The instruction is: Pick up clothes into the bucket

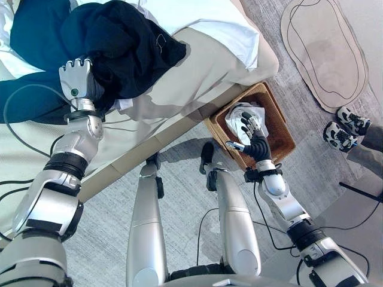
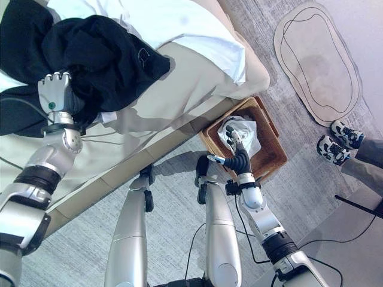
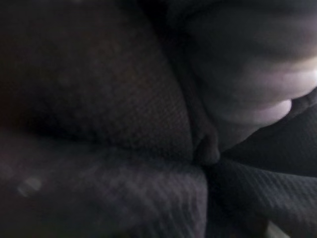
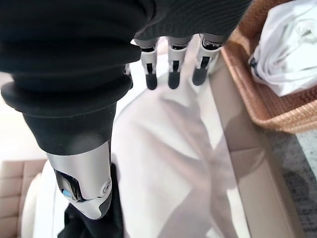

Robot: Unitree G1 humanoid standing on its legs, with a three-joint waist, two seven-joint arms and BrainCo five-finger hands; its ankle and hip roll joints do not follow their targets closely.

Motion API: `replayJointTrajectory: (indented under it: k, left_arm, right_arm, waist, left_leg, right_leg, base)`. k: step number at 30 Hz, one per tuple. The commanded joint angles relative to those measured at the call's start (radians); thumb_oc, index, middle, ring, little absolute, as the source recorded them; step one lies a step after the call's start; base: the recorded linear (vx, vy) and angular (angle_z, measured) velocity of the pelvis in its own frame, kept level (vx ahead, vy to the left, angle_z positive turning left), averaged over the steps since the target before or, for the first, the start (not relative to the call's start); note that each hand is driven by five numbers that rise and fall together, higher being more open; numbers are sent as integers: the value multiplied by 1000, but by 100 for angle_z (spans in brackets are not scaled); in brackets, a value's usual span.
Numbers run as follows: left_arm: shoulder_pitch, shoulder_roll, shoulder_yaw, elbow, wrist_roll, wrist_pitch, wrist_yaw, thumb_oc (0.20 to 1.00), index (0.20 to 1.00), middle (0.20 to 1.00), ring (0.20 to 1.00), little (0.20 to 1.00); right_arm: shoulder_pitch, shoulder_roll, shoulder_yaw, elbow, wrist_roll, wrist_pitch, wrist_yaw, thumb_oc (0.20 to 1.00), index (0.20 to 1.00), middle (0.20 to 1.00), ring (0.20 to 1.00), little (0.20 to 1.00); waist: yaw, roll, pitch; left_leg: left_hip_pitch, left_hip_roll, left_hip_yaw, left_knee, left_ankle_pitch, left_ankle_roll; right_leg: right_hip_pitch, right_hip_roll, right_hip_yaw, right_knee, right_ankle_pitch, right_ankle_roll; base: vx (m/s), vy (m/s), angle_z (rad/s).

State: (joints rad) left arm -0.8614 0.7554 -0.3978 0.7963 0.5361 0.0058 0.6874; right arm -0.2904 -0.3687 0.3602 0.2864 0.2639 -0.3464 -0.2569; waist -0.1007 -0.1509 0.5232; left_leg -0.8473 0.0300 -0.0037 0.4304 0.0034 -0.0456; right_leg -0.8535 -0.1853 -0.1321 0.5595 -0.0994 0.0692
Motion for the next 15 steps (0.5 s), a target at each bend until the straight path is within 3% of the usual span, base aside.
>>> replayJointTrajectory:
  k: [1,6,15]
  left_arm:
    - [104,-63,53,-53,27,-55,-14,200,200,200,200,200]
    - [236,-99,110,-176,22,-94,-26,200,200,200,200,200]
    - [473,-156,205,-490,-56,-222,-122,200,200,200,200,200]
  right_arm:
    - [36,-19,-36,-34,-17,-33,1,1000,1000,1000,1000,1000]
    - [44,-6,-45,-13,-30,-19,-4,1000,1000,1000,1000,1000]
    - [91,3,-119,41,-46,12,-10,1000,1000,1000,1000,1000]
  waist:
    - [-5,36,-59]
    - [23,48,-72]
    - [72,78,-133]
  left_leg:
    - [30,5,15,48,-66,25]
    - [130,1,21,-16,-59,23]
    - [360,-9,1,-184,-27,16]
  right_leg:
    - [62,-53,-7,-111,123,76]
    - [153,-60,-17,-155,133,82]
    - [388,-76,-50,-298,159,94]
  base:
    - [0,0,0]
    - [45,2,3]
    - [87,-19,5]
